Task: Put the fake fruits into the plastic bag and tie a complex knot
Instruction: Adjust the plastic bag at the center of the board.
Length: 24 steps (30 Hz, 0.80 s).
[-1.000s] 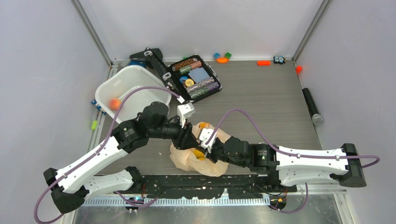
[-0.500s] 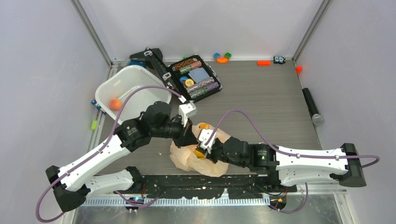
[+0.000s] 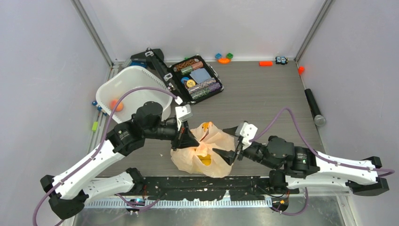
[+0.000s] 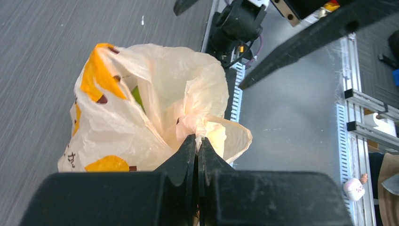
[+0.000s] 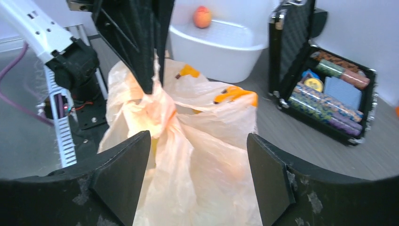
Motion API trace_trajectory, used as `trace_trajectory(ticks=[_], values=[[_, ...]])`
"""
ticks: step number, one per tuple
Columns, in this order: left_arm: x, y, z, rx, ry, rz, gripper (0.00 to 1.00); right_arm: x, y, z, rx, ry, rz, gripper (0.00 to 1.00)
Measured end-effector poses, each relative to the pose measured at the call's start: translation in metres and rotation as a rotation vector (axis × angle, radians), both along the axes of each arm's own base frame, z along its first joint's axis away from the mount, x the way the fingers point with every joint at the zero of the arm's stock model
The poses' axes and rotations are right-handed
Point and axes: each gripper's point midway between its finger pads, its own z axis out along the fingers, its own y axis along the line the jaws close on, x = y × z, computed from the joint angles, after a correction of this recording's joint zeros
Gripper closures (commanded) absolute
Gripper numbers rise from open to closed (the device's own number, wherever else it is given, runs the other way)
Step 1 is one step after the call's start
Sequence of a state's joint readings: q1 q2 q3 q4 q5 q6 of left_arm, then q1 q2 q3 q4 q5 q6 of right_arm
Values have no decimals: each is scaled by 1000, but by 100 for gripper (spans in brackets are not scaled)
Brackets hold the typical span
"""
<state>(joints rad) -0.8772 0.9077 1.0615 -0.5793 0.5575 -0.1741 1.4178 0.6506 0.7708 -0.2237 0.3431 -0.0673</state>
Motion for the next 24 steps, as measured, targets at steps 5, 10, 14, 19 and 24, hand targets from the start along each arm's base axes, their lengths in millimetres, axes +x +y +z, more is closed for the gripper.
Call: trace_trajectory(ticks=[5, 10, 14, 19, 24], values=[[0, -3, 13, -68, -4, -65, 100, 12, -15, -1, -28, -52, -67, 20], [-2, -7, 18, -138, -14, -123, 100, 16, -9, -25, -117, -118, -83, 19], [-5, -8, 11, -161, 11, -143, 100, 15, 4, -36, -166, -193, -77, 18], [-2, -8, 18, -198, 13, -146, 100, 14, 17, -33, -176, -269, -73, 17], [0, -7, 24, -222, 2, -140, 100, 8, 23, -28, -141, -296, -59, 16]])
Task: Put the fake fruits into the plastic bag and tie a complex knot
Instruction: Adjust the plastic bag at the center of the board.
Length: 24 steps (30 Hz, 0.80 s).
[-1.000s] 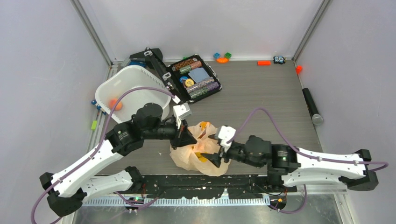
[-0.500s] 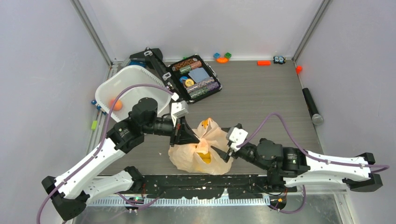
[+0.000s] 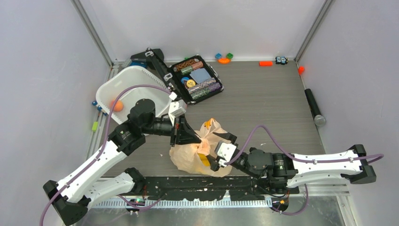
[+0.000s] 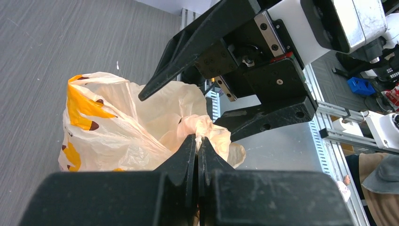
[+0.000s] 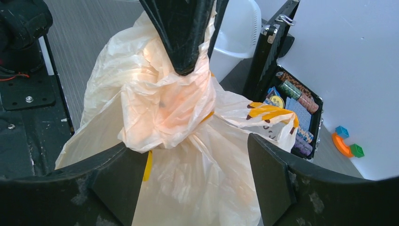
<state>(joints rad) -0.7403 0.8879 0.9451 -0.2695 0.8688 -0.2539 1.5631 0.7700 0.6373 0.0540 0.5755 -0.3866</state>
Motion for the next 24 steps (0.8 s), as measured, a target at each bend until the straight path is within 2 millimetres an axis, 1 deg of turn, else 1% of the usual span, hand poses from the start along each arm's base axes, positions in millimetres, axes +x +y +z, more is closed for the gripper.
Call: trace_trajectory(ticks=[5, 8, 13, 17, 22, 24], values=[[0, 0, 1, -7, -5, -3, 100, -3, 1, 0, 20, 0, 11, 15], [-1, 0, 2, -12, -6, -10, 100, -2, 0, -1, 29, -6, 3, 13], [-3, 0, 4, -20, -7, -26, 100, 5, -1, -6, 32, -55, -35, 8], [-5, 0, 5, -25, -6, -42, 100, 13, -1, -10, 11, -117, -77, 6], [-6, -1, 4, -24, 1, -51, 100, 23, -2, -2, 9, -175, -124, 7], [-6, -1, 4, -23, 5, -54, 100, 29, -4, 2, 11, -195, -147, 14]])
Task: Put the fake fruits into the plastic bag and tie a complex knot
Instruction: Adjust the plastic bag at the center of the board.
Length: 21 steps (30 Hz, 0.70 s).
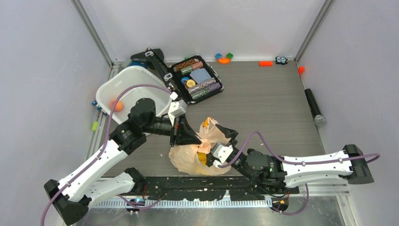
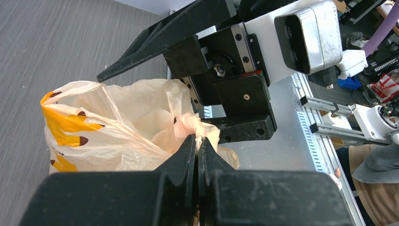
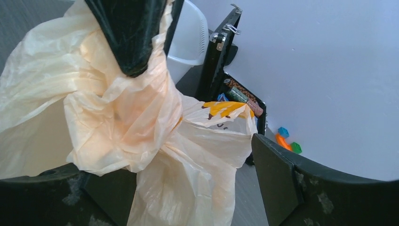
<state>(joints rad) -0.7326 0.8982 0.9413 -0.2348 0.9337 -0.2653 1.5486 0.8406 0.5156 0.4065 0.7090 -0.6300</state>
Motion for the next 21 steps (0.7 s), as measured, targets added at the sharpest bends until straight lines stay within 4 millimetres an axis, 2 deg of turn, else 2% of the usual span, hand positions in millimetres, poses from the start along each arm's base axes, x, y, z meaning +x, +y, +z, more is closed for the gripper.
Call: trace_trajectory(ticks=[8, 13, 16, 18, 21], values=[[1, 0, 1, -5, -4, -1, 100, 18, -10, 8, 7, -33, -61, 58], [2, -1, 4, -16, -3, 3, 100, 21, -16, 14, 31, -34, -59, 70], [4, -2, 6, -38, 6, 7, 100, 21, -16, 14, 34, -35, -54, 85], [6, -3, 6, -45, 15, 12, 100, 21, -15, 11, 28, -33, -50, 91], [8, -2, 5, -45, 16, 21, 100, 20, -15, 6, 22, -27, -44, 95]])
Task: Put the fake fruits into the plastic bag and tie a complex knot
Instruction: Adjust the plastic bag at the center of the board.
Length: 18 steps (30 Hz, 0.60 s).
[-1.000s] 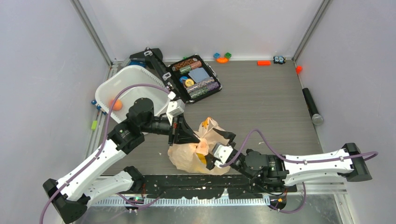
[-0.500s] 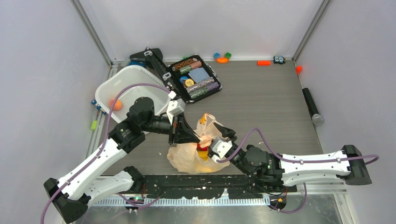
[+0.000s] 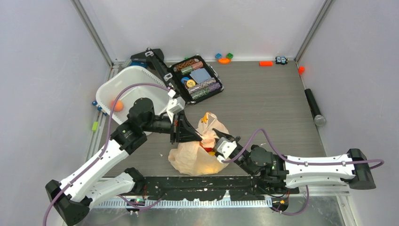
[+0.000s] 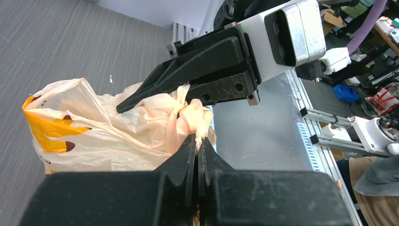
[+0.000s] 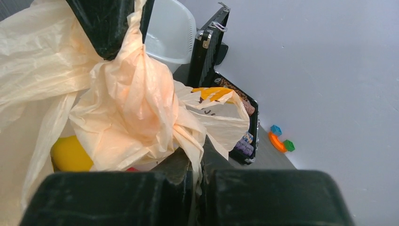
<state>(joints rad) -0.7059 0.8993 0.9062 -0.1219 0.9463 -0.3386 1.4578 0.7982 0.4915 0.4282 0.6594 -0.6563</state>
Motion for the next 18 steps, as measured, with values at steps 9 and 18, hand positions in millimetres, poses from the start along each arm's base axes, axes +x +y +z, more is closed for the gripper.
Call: trace_trajectory(ticks=[9, 18], values=[[9, 4, -12, 45, -74, 52, 100, -2, -7, 3, 53, 32, 41, 95], [14, 9, -16, 72, -182, 114, 100, -6, -4, -7, 45, 114, 89, 95]])
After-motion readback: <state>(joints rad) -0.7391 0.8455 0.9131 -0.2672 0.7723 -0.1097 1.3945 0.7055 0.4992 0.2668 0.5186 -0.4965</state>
